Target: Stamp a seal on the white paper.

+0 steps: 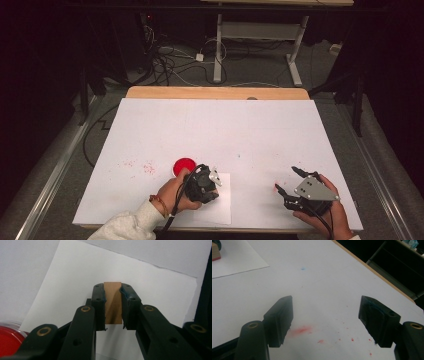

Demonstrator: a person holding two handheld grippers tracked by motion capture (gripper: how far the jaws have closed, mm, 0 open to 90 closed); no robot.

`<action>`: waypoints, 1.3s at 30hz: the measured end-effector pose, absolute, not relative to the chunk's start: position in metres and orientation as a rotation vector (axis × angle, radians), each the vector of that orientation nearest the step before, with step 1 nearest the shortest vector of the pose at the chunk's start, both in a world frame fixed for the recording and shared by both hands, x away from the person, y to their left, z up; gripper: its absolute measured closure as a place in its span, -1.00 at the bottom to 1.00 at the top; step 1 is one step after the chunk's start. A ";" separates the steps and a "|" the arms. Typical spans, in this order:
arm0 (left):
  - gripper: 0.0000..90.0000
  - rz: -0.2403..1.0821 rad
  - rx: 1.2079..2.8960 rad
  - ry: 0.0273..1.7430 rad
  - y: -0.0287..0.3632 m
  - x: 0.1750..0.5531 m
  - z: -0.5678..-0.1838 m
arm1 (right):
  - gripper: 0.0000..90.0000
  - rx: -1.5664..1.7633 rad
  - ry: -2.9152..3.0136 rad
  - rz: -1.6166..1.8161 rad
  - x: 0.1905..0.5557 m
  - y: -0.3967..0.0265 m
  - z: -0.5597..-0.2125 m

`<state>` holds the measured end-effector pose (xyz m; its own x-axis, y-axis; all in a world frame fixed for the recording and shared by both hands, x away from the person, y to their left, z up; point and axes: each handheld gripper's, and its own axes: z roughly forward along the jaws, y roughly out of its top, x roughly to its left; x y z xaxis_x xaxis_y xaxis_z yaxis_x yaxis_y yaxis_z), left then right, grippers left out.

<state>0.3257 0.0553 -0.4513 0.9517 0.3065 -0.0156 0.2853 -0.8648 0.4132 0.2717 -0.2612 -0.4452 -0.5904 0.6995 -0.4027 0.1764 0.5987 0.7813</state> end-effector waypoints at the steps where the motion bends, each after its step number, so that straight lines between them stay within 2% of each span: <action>1: 0.64 0.072 2.684 0.426 0.055 0.326 -0.451 | -0.37 0.689 2.101 0.924 0.272 -0.261 -0.445; 10: 0.64 0.059 2.665 0.435 0.057 0.326 -0.453 | -0.37 0.689 2.102 0.924 0.272 -0.261 -0.445; 16: 0.63 0.116 2.705 0.417 0.052 0.322 -0.453 | -0.37 0.687 2.104 0.922 0.272 -0.261 -0.445; 39: 0.63 0.072 2.704 0.435 0.052 0.326 -0.455 | -0.37 0.689 2.105 0.925 0.272 -0.261 -0.446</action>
<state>0.3262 0.0523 -0.4547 0.9503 0.3110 -0.0125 0.2904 -0.8718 0.3944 0.2718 -0.2608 -0.4456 -0.5942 0.6976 -0.4004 0.1770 0.5990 0.7809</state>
